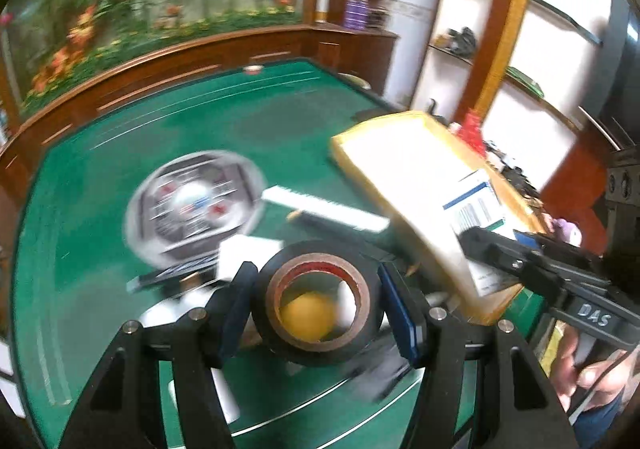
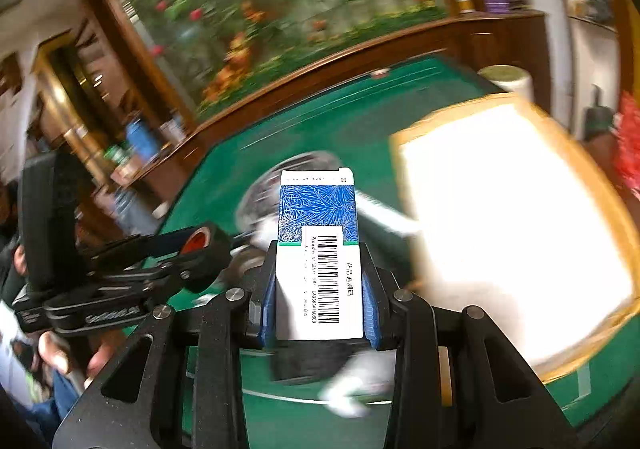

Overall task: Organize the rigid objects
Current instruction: 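Carry tape and box over the white tray and open both tools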

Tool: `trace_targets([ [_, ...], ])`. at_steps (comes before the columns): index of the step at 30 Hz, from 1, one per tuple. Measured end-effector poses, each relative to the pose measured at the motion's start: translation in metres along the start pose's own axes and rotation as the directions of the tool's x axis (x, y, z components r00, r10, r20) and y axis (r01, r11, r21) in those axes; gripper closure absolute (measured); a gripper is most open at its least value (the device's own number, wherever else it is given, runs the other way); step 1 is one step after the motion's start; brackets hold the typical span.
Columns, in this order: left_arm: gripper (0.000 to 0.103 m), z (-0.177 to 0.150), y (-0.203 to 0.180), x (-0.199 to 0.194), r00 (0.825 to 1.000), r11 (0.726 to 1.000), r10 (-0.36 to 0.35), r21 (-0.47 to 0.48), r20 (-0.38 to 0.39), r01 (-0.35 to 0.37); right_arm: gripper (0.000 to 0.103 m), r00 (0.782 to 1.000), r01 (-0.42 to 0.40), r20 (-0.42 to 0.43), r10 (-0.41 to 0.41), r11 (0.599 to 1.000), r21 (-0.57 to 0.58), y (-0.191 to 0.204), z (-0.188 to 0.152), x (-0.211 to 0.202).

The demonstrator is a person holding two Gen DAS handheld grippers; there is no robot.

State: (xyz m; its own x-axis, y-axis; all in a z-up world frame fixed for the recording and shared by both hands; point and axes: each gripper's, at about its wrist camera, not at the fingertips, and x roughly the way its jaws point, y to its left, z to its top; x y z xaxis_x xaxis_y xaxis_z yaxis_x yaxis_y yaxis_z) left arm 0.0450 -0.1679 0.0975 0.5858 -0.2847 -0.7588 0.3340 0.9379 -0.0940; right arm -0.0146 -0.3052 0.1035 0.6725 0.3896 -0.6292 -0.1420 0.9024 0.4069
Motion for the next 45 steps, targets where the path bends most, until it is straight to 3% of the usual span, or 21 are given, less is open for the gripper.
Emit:
trace_targets([
  [3,0.041,0.024,-0.032,0.026,0.998,0.999,-0.048,0.022,-0.031,0.049,0.07,0.998,0.063,0.004,-0.063,0.997,0.035,-0.034,0.018,-0.01],
  [6,0.041,0.044,-0.058,0.054,0.997,0.998,-0.047,0.041,-0.056,0.049,0.07,0.992,0.124,-0.018,-0.123,0.991,0.04,-0.061,0.044,-0.009],
  [9,0.041,0.065,-0.076,0.084,0.995,0.998,-0.054,0.03,-0.088,0.057,0.07,0.982,0.175,-0.084,-0.171,0.984,0.035,-0.09,0.079,0.01],
  [13,0.041,0.082,-0.084,0.125,0.991,1.0,-0.005,0.022,-0.131,0.008,0.07,0.966,0.202,-0.179,-0.188,0.977,0.062,-0.131,0.107,0.038],
  [22,0.041,0.099,-0.076,0.178,0.974,1.0,0.011,-0.021,-0.225,-0.017,0.07,0.926,0.262,-0.292,-0.239,0.964,0.041,-0.154,0.124,0.091],
  [28,0.04,0.098,-0.074,0.185,0.974,0.999,0.019,-0.032,-0.227,-0.026,0.069,0.918,0.261,-0.324,-0.228,0.963,0.062,-0.168,0.13,0.114],
  [32,0.04,0.097,-0.08,0.188,0.97,0.999,0.035,0.009,-0.239,-0.034,0.069,0.907,0.283,-0.336,-0.255,0.959,0.035,-0.163,0.129,0.122],
  [36,0.038,0.097,-0.084,0.185,0.973,0.999,0.046,0.038,-0.226,-0.038,0.069,0.911,0.276,-0.331,-0.245,0.96,0.052,-0.165,0.127,0.123],
  [38,0.037,0.097,-0.083,0.185,0.974,1.0,0.021,0.027,-0.225,-0.015,0.069,0.926,0.251,-0.31,-0.215,0.965,0.079,-0.165,0.126,0.12],
  [45,0.037,0.098,-0.083,0.18,0.977,0.999,-0.036,0.007,-0.211,0.038,0.066,0.935,0.251,-0.274,-0.223,0.966,0.07,-0.162,0.126,0.106],
])
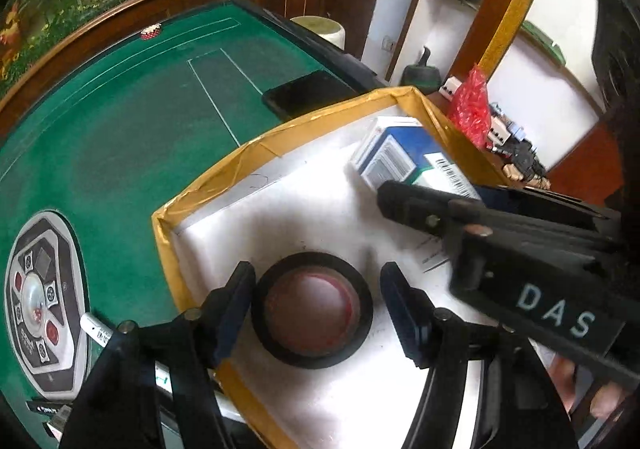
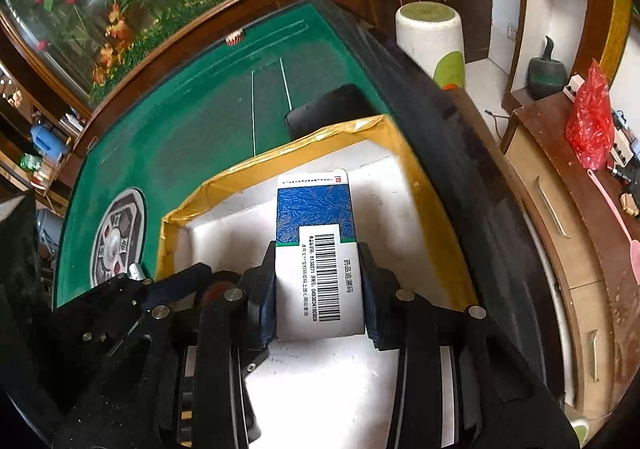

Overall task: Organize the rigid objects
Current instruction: 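Carry tape and box over the white tray and open both tools, then withdraw both tools from the tray back over the table items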

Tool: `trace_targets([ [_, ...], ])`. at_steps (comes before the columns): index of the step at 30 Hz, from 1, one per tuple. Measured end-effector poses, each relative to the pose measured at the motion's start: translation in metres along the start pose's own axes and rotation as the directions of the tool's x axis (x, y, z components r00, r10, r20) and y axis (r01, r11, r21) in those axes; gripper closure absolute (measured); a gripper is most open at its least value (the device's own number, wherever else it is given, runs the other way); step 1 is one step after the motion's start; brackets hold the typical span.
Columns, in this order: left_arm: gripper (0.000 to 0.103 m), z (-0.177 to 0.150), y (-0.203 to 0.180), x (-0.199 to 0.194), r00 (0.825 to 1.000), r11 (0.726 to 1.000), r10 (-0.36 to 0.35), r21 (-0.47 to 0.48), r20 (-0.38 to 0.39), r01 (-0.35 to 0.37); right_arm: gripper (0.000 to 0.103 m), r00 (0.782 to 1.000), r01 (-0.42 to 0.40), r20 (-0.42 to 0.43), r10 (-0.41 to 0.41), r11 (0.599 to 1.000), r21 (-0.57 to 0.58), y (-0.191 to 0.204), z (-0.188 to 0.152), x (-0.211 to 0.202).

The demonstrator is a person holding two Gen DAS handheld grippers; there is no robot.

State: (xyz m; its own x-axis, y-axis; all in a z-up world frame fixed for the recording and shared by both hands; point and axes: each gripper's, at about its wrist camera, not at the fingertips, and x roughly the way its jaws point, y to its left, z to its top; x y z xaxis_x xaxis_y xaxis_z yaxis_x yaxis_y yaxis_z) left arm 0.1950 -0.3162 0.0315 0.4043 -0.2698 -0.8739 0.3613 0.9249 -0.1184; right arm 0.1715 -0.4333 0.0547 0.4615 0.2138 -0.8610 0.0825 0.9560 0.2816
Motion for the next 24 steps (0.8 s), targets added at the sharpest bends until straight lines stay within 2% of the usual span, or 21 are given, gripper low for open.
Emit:
trace_targets([
  [2,0.037,0.001,0.001,-0.004,1.0,1.0,-0.008,-0.007,0.009,0.008,0.042,1.0,0.023,0.015,-0.023,0.999,-0.023,0.001,-0.001,-0.006],
  [3,0.037,0.001,0.0,-0.005,1.0,1.0,-0.006,-0.005,0.015,0.006,0.027,1.0,0.018,0.013,-0.017,1.0,-0.021,-0.001,-0.001,-0.006],
  [4,0.037,0.001,-0.002,-0.008,1.0,1.0,-0.001,-0.001,0.024,0.001,0.025,1.0,0.002,0.01,-0.002,1.0,-0.016,-0.002,-0.001,-0.007],
  [6,0.037,0.0,-0.005,-0.01,1.0,1.0,0.005,0.004,0.028,-0.005,0.024,1.0,-0.01,0.02,0.01,1.0,-0.007,-0.003,-0.003,-0.01],
  [9,0.037,-0.004,-0.008,-0.019,1.0,1.0,-0.002,0.009,0.029,0.002,0.024,0.999,0.013,0.034,-0.013,1.0,-0.01,0.0,-0.007,-0.02],
  [12,0.037,-0.017,-0.011,-0.041,0.997,0.999,0.009,0.034,0.078,-0.011,0.024,0.994,0.041,0.104,-0.04,0.999,-0.015,0.005,-0.019,-0.047],
  [16,0.037,-0.052,-0.005,-0.092,0.985,0.997,-0.029,0.071,0.168,0.018,0.024,0.977,0.054,0.21,-0.041,0.997,-0.055,0.02,-0.05,-0.092],
  [17,0.037,-0.063,-0.002,-0.107,0.981,0.997,-0.047,0.077,0.189,0.033,0.024,0.969,0.047,0.245,-0.029,0.997,-0.066,0.027,-0.061,-0.106],
  [19,0.037,-0.086,0.006,-0.135,0.97,0.995,-0.077,0.085,0.23,0.059,0.024,0.95,-0.028,0.308,0.057,0.995,-0.098,0.038,-0.083,-0.133],
  [21,0.037,-0.107,0.014,-0.155,0.958,0.994,-0.092,0.082,0.273,0.072,0.024,0.935,-0.072,0.336,0.11,0.99,-0.122,0.049,-0.101,-0.148],
  [22,0.037,-0.121,0.019,-0.166,0.948,0.994,-0.097,0.077,0.303,0.077,0.024,0.922,-0.121,0.349,0.166,0.982,-0.146,0.056,-0.114,-0.158],
  [24,0.036,-0.138,0.026,-0.176,0.94,0.995,-0.094,0.073,0.328,0.074,0.024,0.903,-0.17,0.362,0.232,0.966,-0.196,0.069,-0.133,-0.165],
])
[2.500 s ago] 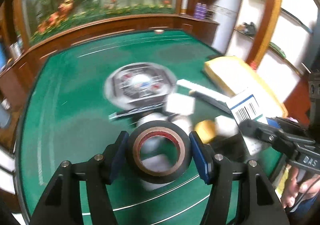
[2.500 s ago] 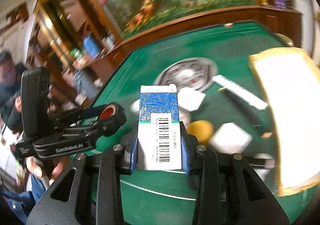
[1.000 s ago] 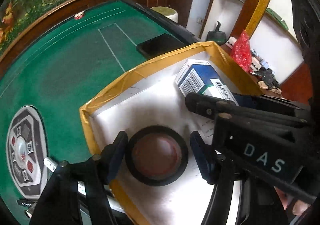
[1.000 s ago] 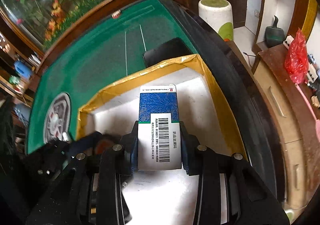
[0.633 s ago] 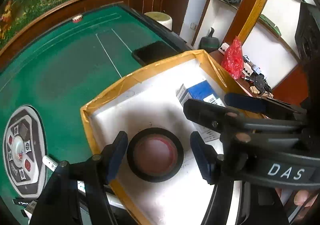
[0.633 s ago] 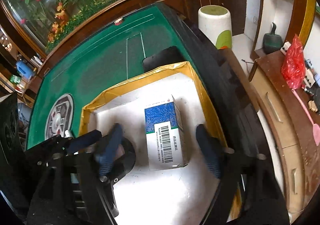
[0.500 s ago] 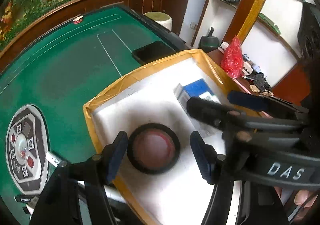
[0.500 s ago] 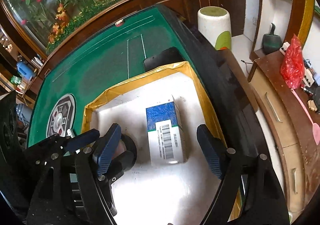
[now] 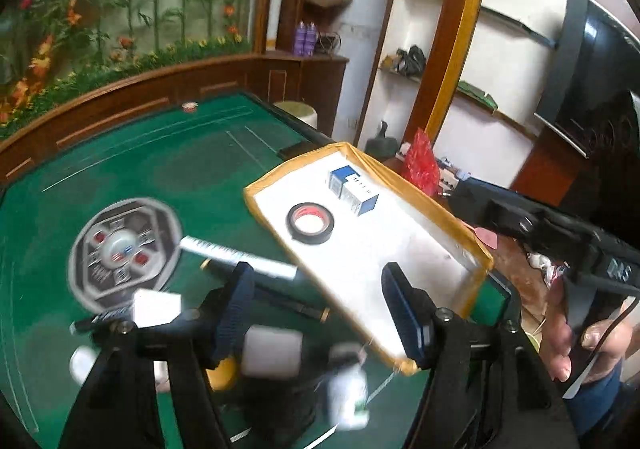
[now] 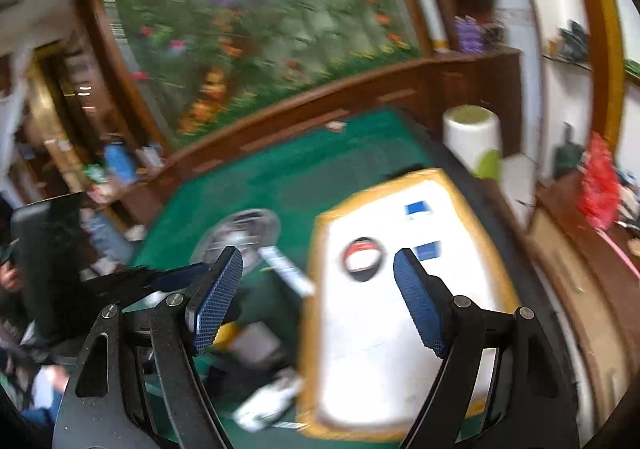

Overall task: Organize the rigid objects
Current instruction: 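Withdraw both tools from the tray back over the table items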

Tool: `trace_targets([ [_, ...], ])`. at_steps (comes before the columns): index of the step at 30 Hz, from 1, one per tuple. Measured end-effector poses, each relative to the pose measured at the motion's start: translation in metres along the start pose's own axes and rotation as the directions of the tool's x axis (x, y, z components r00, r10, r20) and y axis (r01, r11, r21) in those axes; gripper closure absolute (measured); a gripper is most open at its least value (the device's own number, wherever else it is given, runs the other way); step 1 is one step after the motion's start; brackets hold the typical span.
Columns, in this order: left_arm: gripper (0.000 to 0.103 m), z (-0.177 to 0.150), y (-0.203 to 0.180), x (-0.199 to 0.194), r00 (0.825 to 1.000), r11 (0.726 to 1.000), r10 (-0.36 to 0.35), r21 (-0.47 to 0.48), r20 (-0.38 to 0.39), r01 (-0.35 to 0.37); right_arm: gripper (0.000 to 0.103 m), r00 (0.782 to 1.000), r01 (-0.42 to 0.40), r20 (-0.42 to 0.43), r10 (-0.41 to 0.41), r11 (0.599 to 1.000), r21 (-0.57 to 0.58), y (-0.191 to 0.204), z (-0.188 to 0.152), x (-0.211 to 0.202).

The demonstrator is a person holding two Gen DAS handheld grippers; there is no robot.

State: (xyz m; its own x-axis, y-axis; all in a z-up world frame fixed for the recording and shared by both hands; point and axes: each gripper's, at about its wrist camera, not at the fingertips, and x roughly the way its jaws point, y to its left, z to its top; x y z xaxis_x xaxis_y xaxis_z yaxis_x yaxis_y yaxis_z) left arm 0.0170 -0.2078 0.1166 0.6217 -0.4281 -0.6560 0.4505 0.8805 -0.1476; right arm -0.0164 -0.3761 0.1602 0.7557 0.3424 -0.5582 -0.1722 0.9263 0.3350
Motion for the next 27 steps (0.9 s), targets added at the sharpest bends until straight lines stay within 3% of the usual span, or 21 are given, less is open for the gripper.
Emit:
trace_targets([
  [5,0.036,-0.035,0.023,-0.023,1.0,1.0,0.021,-0.01,0.014,-0.021,0.024,0.994,-0.113,0.006,0.113,0.992,-0.048,0.041,-0.051,-0.005],
  [8,0.036,-0.055,0.038,-0.036,0.999,0.999,0.04,-0.01,-0.004,-0.04,0.024,0.993,-0.119,0.017,0.12,0.992,-0.043,0.057,-0.077,-0.001],
  [14,0.036,-0.087,0.082,-0.06,0.999,0.998,0.039,-0.042,0.001,-0.039,0.024,0.989,-0.15,-0.003,0.15,0.987,0.049,0.08,-0.096,0.02],
  [23,0.036,-0.099,0.146,-0.063,0.998,0.987,0.027,-0.161,0.051,-0.019,0.024,0.996,-0.056,-0.063,0.057,0.998,0.017,0.127,-0.087,0.052],
  [27,0.036,-0.099,0.154,-0.062,0.992,0.971,0.113,-0.218,0.049,-0.1,0.024,0.998,-0.015,-0.058,0.015,1.0,-0.001,0.143,-0.081,0.058],
])
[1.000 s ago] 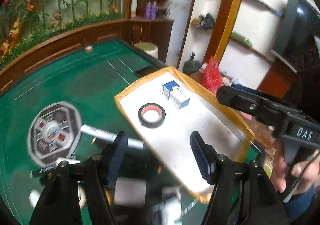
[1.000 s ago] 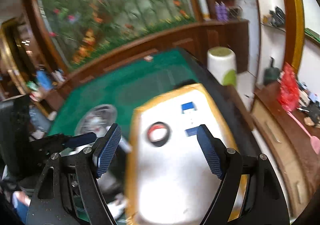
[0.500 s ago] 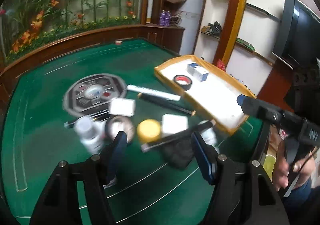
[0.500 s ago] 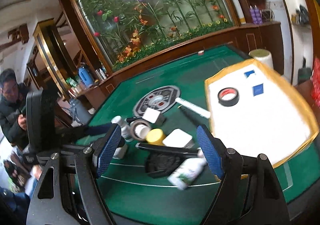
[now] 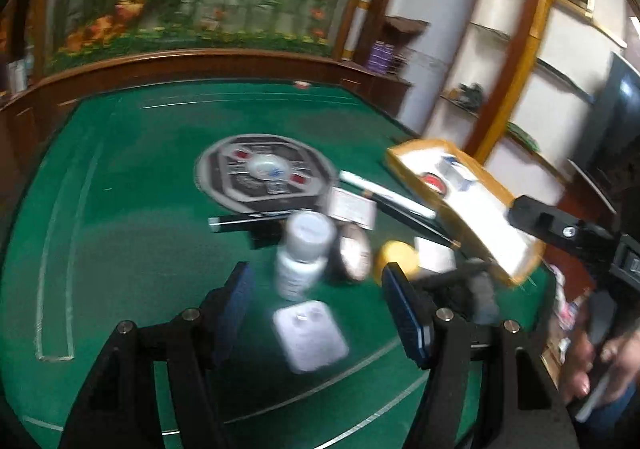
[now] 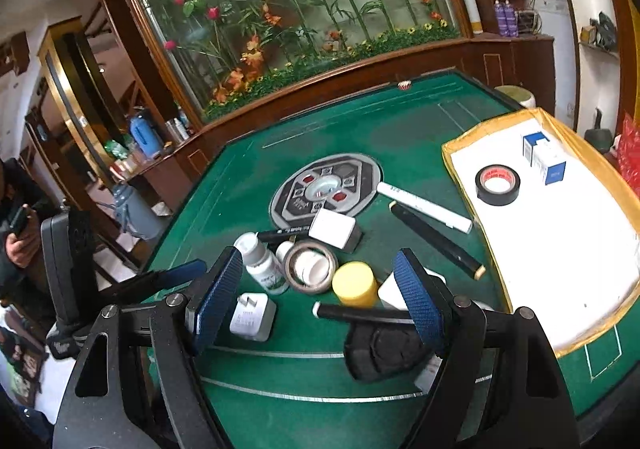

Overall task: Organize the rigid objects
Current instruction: 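Withdraw both tools from the tray back over the table items, then grasp the white plug charger with the left tool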

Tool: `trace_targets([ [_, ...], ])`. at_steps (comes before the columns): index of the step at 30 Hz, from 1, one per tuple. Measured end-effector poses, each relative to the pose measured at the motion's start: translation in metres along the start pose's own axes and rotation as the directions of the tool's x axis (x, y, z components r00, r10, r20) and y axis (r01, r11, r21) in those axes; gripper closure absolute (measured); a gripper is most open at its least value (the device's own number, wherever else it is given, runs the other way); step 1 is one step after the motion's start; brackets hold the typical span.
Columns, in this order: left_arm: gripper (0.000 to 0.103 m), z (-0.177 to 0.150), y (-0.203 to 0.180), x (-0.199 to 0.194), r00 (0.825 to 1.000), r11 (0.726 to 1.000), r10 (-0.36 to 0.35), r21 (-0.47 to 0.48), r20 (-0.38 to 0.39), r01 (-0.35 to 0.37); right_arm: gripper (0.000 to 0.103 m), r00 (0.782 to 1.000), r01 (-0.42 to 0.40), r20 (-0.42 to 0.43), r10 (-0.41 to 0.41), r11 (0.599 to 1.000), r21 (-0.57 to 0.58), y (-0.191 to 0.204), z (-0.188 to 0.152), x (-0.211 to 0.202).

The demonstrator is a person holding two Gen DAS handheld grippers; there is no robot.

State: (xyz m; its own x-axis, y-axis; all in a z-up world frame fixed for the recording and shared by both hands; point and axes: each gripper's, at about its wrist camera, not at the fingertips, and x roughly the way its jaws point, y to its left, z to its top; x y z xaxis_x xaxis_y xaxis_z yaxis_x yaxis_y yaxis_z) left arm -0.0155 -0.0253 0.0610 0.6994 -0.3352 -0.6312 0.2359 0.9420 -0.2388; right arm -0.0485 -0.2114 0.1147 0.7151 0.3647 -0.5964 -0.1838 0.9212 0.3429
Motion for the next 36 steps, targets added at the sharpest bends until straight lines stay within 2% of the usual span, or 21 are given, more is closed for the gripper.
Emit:
trace_targets([
  [1,0.036,0.001,0.004,0.0,1.0,1.0,0.012,-0.02,-0.002,-0.012,0.024,1.0,0.009,0.006,-0.009,1.0,0.002,0.003,0.002,0.002],
  [4,0.036,0.001,0.019,0.002,1.0,0.995,-0.013,-0.099,-0.017,0.011,0.024,0.999,0.042,0.006,-0.042,0.999,0.035,0.006,0.006,0.006],
  [8,0.036,-0.001,0.025,0.013,0.998,0.994,0.014,-0.109,-0.067,-0.021,0.024,0.996,0.085,-0.026,-0.084,0.996,0.036,0.011,0.001,0.006],
  [12,0.036,-0.01,0.031,0.024,0.99,0.995,0.048,-0.08,-0.13,-0.059,0.024,0.997,0.071,-0.006,-0.07,0.997,0.04,0.0,-0.008,-0.013],
  [16,0.036,-0.018,0.03,0.021,0.985,0.997,-0.031,-0.071,-0.168,0.02,0.024,0.999,0.037,0.001,-0.037,0.999,0.02,-0.023,-0.02,-0.024],
  [19,0.036,-0.023,0.024,0.029,0.979,0.993,-0.025,-0.114,-0.201,0.002,0.024,1.0,0.005,-0.021,-0.005,1.0,-0.002,-0.04,-0.023,-0.023],
  [22,0.036,-0.026,0.002,0.046,0.966,0.994,0.069,-0.064,-0.251,-0.088,0.024,1.0,0.006,-0.013,-0.006,1.0,0.002,-0.055,-0.02,-0.025],
  [25,0.037,-0.025,-0.017,0.06,0.933,0.966,0.26,0.054,-0.249,-0.254,0.024,0.999,0.036,-0.019,-0.035,0.999,0.025,-0.075,-0.02,-0.028],
  [26,0.04,-0.024,-0.017,0.065,0.924,0.959,0.284,0.068,-0.257,-0.275,0.024,0.999,0.028,-0.023,-0.027,0.998,0.048,-0.083,-0.023,-0.032],
  [27,0.052,-0.024,-0.015,0.068,0.922,0.959,0.282,0.066,-0.265,-0.275,0.024,0.999,0.019,-0.036,-0.017,0.998,0.062,-0.087,-0.027,-0.034],
  [28,0.06,-0.025,-0.009,0.073,0.916,0.959,0.281,0.058,-0.288,-0.276,0.024,0.998,0.014,-0.057,-0.01,0.998,0.067,-0.09,-0.032,-0.036],
  [31,0.063,-0.027,-0.001,0.071,0.931,0.963,0.268,0.065,-0.246,-0.26,0.024,0.992,0.016,-0.127,-0.01,0.999,0.046,-0.09,-0.05,-0.038],
  [36,0.064,-0.029,-0.004,0.07,0.943,0.969,0.247,0.074,-0.222,-0.236,0.024,0.973,0.06,-0.224,-0.049,0.997,0.041,-0.081,-0.065,-0.011],
])
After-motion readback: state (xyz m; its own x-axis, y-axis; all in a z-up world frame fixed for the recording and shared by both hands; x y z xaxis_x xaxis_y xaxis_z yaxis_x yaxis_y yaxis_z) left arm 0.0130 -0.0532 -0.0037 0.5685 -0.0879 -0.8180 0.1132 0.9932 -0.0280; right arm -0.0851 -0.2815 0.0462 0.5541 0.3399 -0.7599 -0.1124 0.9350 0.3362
